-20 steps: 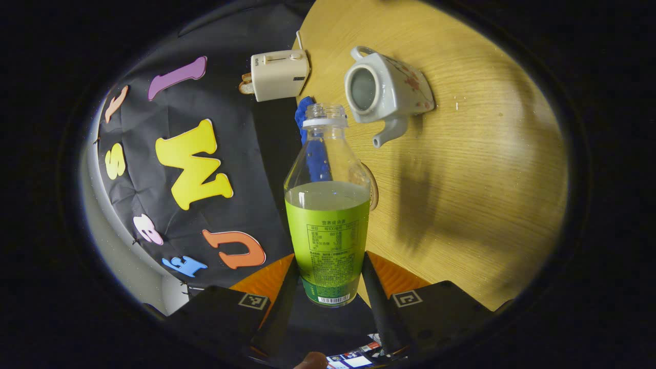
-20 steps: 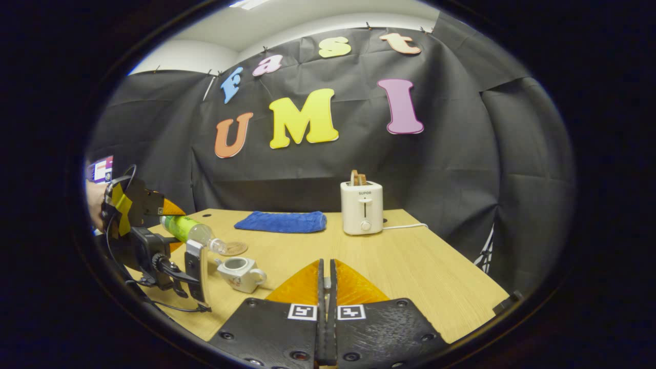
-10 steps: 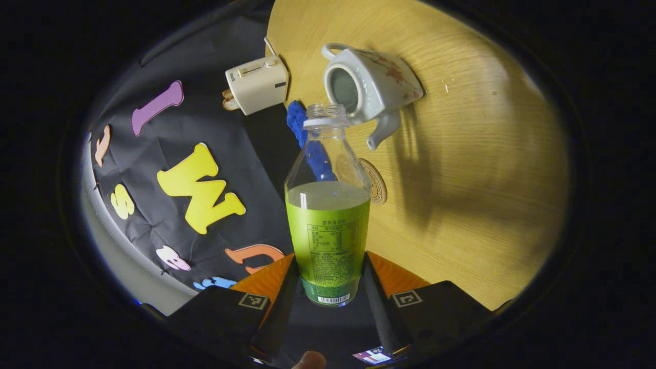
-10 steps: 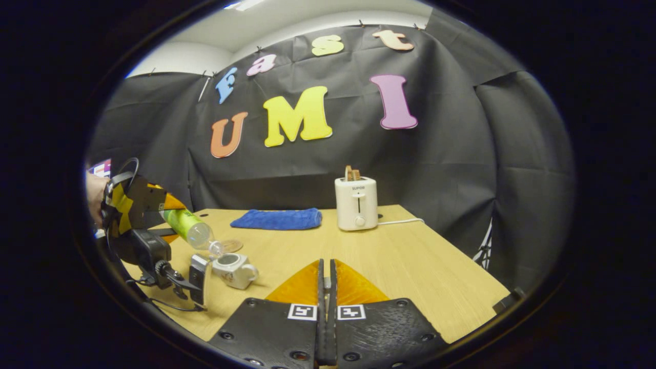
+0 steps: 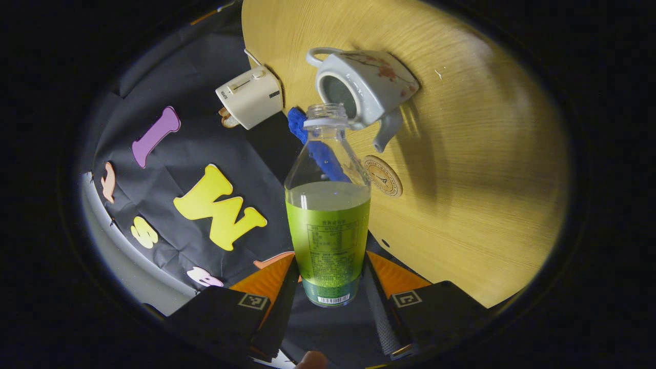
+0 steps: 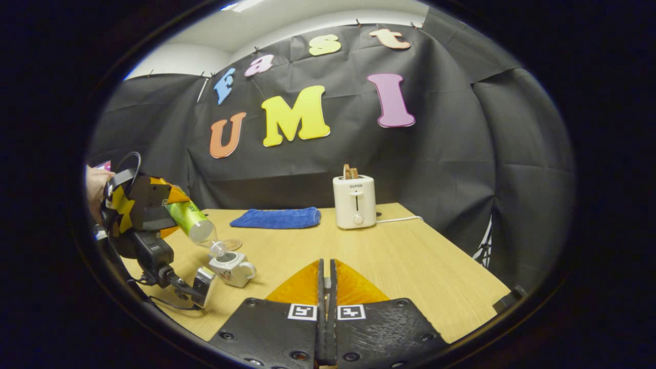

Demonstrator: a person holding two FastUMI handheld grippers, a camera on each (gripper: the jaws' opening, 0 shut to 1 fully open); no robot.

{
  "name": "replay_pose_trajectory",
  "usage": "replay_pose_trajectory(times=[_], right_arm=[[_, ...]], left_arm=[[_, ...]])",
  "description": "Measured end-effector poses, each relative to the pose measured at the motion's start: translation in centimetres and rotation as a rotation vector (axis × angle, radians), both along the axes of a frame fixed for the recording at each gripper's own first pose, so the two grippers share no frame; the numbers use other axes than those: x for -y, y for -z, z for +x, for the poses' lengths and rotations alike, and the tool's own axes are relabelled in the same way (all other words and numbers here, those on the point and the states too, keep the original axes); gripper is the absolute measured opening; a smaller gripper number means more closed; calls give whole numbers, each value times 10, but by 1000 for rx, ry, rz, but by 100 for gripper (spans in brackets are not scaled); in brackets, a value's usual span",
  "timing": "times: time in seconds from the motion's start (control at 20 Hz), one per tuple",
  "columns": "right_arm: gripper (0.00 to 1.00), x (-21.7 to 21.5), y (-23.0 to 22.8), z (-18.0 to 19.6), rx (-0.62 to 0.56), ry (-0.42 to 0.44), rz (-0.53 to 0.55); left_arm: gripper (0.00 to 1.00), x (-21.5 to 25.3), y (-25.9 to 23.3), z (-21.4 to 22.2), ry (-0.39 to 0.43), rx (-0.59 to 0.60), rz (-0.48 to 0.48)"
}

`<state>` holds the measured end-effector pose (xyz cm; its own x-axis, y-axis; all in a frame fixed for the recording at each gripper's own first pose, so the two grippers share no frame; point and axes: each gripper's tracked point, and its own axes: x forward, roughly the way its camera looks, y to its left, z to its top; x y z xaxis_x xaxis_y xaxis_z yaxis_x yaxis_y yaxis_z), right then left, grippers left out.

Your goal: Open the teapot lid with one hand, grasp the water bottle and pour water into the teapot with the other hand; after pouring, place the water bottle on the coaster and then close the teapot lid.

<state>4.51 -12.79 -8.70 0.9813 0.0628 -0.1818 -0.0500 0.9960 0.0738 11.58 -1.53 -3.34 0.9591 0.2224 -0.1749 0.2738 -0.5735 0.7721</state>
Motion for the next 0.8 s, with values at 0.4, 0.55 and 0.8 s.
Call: replay_pose_trajectory(times=[0.4,0.55,0.8], right_arm=[[0,4,0,-4,0,3,7],[0,4,1,-5,1,4,9],[0,5,0,-5,3,5,10]], left_arm=[[72,10,-11,2,24,35,89],[72,12,-15,2,31,48,110],[72,13,-15,3,31,48,117]])
